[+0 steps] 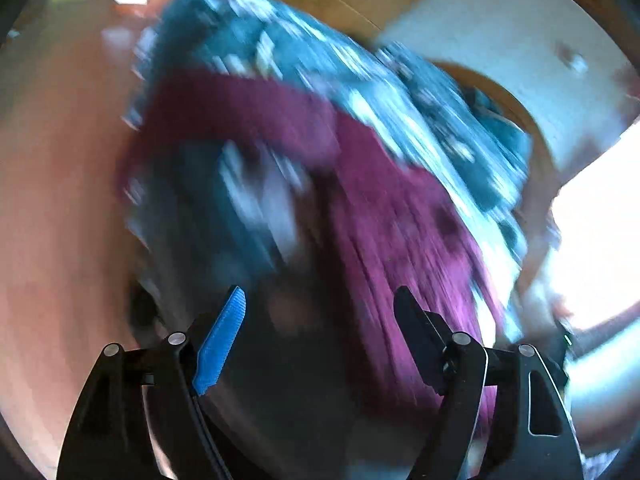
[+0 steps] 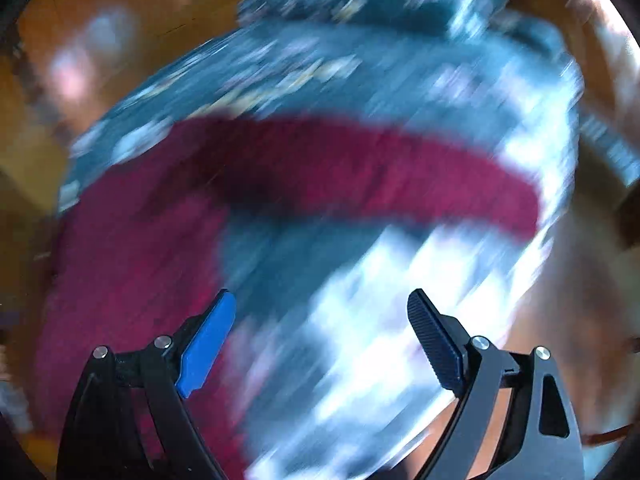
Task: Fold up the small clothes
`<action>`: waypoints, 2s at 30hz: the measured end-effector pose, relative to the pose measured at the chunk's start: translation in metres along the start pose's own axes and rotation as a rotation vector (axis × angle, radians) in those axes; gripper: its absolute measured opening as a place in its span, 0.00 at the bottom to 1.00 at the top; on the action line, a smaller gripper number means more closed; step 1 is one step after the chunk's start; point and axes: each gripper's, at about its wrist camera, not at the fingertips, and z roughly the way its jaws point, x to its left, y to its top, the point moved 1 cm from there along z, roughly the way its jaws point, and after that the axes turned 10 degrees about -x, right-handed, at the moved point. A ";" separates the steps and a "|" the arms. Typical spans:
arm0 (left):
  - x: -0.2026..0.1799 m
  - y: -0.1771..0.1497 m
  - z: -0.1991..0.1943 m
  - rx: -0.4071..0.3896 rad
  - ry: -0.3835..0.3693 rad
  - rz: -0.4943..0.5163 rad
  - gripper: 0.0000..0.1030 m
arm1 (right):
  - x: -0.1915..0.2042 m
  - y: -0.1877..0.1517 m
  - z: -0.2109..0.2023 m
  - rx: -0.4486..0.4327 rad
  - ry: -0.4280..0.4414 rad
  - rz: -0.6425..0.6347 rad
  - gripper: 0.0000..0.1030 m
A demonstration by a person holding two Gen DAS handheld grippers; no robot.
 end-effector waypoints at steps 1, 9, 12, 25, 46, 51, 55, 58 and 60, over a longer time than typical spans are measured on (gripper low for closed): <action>-0.002 -0.020 0.000 0.023 -0.049 -0.016 0.82 | 0.005 -0.021 -0.006 0.052 0.089 0.031 0.86; -0.025 -0.077 0.031 0.041 -0.209 -0.185 0.72 | 0.024 -0.129 -0.011 0.287 0.372 0.167 0.85; -0.039 -0.067 0.039 0.038 -0.219 -0.165 0.32 | 0.032 -0.134 -0.006 0.279 0.381 0.193 0.63; -0.104 0.026 -0.073 -0.059 -0.132 -0.019 0.60 | 0.099 -0.067 -0.118 0.036 0.571 0.005 0.20; -0.031 -0.107 0.000 0.162 -0.019 -0.062 0.16 | 0.029 -0.129 -0.012 0.223 0.286 0.086 0.64; -0.035 -0.096 -0.027 0.120 -0.014 0.004 0.08 | 0.047 -0.134 -0.006 0.263 0.315 0.052 0.21; -0.035 -0.099 -0.045 0.126 0.011 0.040 0.08 | 0.052 -0.121 -0.051 0.199 0.368 -0.013 0.17; -0.025 -0.117 -0.045 0.177 0.054 0.037 0.08 | 0.045 -0.123 -0.080 0.180 0.407 -0.054 0.16; -0.018 -0.123 -0.040 0.190 0.100 0.019 0.09 | 0.044 -0.134 -0.080 0.215 0.401 -0.075 0.16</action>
